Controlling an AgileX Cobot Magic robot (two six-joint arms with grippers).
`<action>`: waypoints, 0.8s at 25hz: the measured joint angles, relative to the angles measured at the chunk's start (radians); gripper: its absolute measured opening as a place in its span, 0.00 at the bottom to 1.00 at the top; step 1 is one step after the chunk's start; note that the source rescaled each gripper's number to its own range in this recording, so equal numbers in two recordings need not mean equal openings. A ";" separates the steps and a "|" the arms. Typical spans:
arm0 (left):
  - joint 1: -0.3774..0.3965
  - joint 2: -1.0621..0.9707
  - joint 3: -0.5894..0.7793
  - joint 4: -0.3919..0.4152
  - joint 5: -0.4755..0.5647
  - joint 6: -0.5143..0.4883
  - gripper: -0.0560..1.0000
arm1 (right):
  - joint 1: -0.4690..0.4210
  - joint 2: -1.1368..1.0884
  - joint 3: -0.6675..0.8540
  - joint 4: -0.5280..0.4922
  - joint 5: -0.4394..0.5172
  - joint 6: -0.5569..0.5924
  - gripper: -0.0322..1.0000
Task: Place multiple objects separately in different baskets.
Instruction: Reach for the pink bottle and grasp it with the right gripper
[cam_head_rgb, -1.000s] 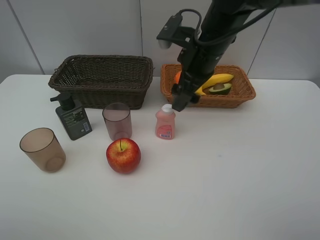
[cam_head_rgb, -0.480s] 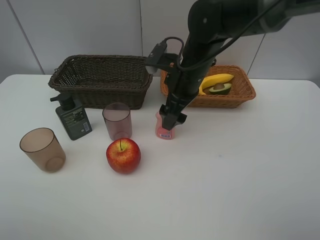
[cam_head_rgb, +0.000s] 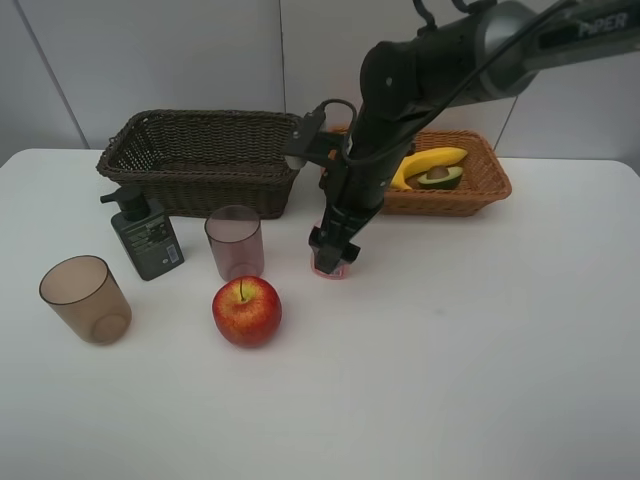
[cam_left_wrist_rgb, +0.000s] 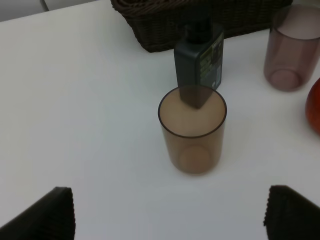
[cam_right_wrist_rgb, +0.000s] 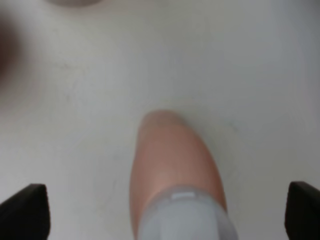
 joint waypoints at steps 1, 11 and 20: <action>0.000 0.000 0.000 0.000 0.000 0.000 1.00 | 0.000 0.005 0.000 0.001 -0.006 0.000 1.00; 0.000 0.000 0.000 0.000 0.000 0.000 1.00 | 0.001 0.010 0.000 0.022 -0.045 0.000 0.97; 0.000 0.000 0.000 0.000 0.000 0.000 1.00 | 0.001 0.010 0.000 0.022 -0.036 0.000 0.03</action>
